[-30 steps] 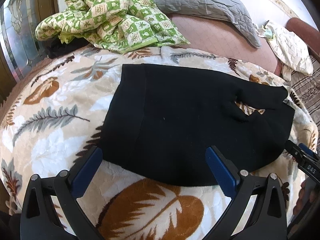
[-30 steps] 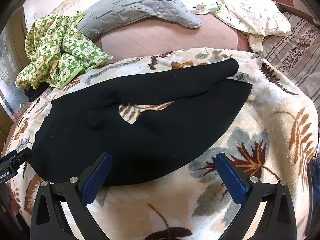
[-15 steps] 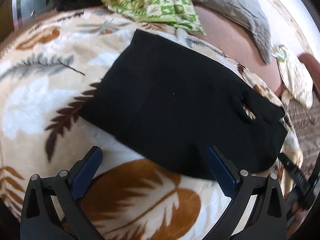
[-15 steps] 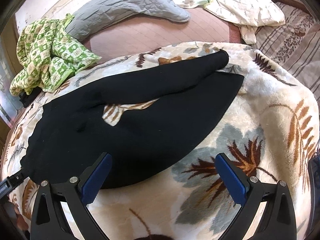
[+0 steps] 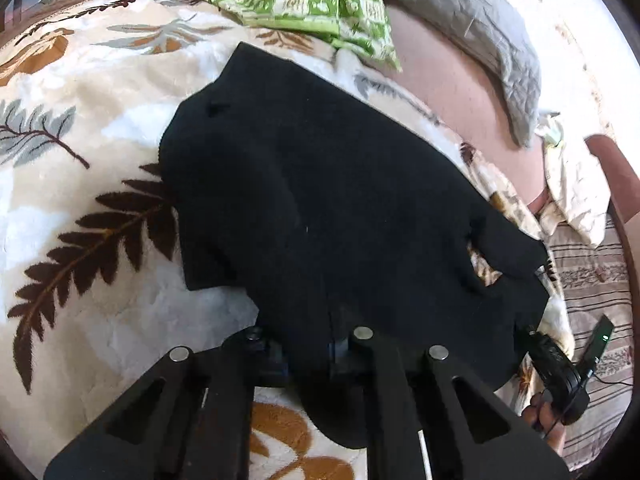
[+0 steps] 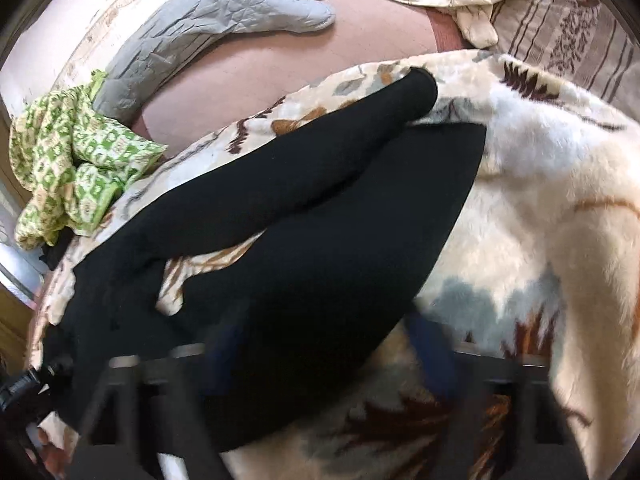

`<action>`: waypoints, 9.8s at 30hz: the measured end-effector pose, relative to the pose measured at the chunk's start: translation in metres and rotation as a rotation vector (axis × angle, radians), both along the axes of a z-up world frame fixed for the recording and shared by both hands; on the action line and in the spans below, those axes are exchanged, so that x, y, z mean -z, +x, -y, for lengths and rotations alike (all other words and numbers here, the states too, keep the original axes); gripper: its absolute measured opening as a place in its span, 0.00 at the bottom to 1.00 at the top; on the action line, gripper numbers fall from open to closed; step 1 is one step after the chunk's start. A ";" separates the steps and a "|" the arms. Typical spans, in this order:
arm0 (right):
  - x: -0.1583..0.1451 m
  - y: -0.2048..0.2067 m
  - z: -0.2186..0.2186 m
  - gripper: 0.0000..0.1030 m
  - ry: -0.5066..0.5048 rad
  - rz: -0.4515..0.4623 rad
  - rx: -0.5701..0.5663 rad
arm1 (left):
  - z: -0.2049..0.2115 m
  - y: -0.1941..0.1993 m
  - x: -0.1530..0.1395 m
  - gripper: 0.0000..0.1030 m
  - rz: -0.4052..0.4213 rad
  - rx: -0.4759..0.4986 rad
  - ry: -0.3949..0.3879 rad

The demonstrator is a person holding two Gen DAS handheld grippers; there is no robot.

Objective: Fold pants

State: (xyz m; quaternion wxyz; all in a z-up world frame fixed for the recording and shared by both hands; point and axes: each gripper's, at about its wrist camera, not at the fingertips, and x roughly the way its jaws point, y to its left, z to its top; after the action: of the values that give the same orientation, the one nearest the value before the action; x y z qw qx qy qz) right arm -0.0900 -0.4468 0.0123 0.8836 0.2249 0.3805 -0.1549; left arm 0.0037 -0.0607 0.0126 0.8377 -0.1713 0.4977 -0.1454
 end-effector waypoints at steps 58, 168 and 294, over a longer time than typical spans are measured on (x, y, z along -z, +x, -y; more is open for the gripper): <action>-0.053 0.137 -0.143 0.83 -0.409 -0.019 -0.867 | -0.089 0.137 -0.034 0.85 0.048 0.340 0.213; -0.053 0.014 -0.174 0.07 0.090 0.059 -0.505 | -0.127 -0.031 -0.072 0.09 0.107 0.378 0.297; -0.008 -0.177 0.012 0.77 0.209 0.117 0.109 | 0.342 -0.064 -0.014 0.82 0.046 1.051 0.142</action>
State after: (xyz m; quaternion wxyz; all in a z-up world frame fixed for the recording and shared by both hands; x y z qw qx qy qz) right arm -0.2666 -0.4585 0.0198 0.8664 0.3445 0.3296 -0.1487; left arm -0.0604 -0.4029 0.0267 0.6723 0.1618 0.5065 -0.5151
